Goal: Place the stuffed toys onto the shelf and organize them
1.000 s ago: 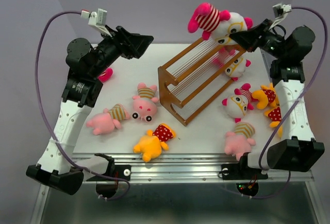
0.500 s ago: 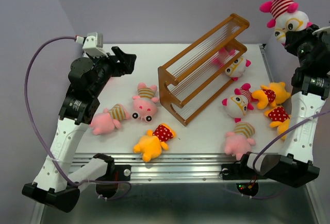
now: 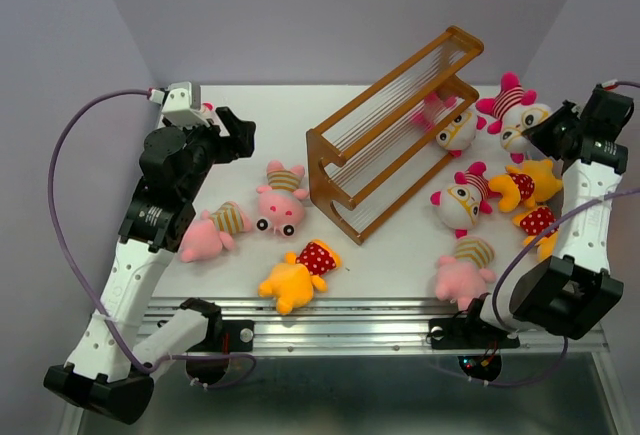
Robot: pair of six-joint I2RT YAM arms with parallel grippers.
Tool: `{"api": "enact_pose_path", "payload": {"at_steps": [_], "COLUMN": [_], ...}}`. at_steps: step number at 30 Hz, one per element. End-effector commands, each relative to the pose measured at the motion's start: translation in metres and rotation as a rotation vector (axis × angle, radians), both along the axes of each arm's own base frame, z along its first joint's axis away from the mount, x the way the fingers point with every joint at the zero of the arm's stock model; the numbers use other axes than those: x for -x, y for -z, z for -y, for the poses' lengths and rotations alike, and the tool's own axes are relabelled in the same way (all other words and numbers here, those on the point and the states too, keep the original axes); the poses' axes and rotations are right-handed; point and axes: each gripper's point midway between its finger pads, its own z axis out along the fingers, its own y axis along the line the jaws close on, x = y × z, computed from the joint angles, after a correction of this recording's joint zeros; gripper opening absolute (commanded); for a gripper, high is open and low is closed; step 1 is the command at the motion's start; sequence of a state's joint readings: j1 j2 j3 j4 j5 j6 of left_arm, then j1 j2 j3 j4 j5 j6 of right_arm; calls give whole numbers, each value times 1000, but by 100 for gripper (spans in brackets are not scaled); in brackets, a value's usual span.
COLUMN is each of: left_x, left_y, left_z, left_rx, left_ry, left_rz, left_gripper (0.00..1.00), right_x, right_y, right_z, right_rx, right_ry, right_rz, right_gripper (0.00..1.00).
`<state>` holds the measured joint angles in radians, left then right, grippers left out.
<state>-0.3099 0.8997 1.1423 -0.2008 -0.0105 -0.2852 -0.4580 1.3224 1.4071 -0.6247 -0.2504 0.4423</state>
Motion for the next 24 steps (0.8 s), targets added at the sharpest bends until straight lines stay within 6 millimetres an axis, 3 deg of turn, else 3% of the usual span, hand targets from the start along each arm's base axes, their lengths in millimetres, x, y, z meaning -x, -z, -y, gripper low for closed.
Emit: {"api": "enact_pose_path", "payload": {"at_steps": [1, 6, 10, 17, 24], "left_x": [-1, -1, -2, -3, -1], "left_y": [-13, -11, -7, -7, -7], "left_z": [-7, -9, -7, -5, -4], "left_rx": [-1, 2, 7, 18, 50], "left_ry": [-30, -38, -26, -19, -19], "left_rz": [65, 61, 49, 41, 36], "left_gripper": [89, 89, 89, 89, 89], "right_x": [10, 31, 39, 42, 32], "right_y": [17, 51, 68, 89, 97], "right_z": [-29, -43, -58, -70, -81], "right_rx": [-139, -203, -257, -327, -365], "right_ry": [-101, -116, -177, -233, -272], "right_rz": [-63, -159, -184, -229, -246], "right_gripper": [1, 0, 0, 1, 1]}}
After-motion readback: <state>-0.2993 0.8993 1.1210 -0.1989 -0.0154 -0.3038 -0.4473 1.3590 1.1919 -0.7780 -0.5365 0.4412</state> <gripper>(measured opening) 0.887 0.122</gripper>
